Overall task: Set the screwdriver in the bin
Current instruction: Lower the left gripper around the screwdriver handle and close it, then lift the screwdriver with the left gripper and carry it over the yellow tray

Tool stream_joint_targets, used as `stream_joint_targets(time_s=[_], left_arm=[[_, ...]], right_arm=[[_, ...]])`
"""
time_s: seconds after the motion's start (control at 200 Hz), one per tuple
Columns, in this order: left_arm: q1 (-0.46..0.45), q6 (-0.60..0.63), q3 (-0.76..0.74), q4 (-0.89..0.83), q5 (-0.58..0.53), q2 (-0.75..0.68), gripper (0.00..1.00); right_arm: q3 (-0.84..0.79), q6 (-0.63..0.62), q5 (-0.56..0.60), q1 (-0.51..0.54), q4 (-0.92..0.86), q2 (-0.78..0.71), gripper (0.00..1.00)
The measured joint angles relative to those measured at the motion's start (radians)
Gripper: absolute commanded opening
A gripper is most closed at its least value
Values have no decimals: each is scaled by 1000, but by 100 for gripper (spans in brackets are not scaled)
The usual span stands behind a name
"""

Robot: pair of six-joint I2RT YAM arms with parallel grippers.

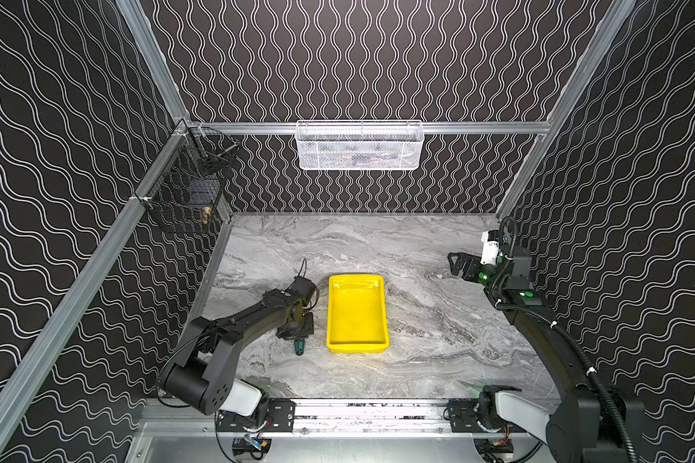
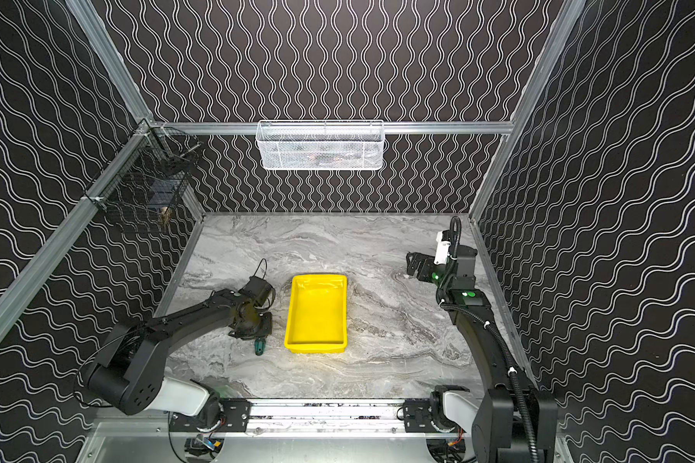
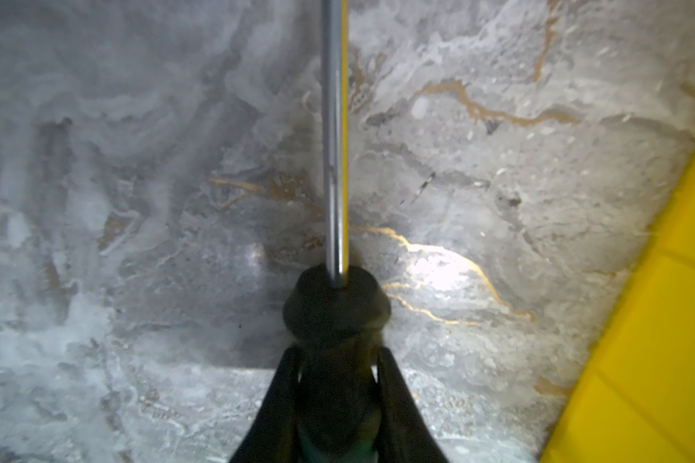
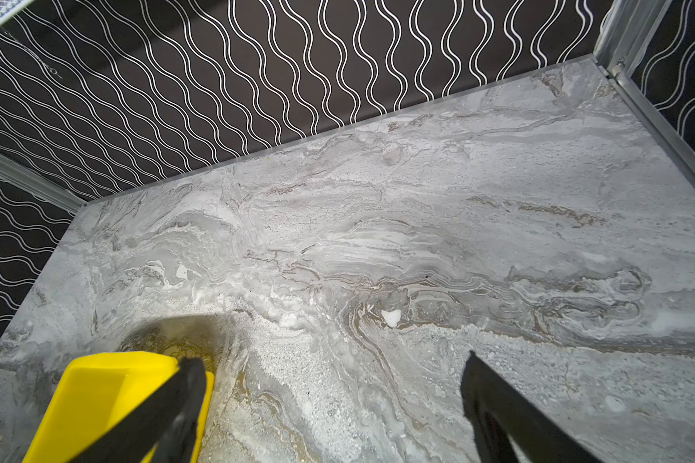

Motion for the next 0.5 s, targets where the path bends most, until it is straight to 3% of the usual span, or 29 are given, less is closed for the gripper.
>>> stream_joint_targets(time_s=[0.5], left_arm=[[-16, 2, 115, -134, -15, -84, 0]], right_arm=[[0, 0, 0, 0, 0, 0, 99]])
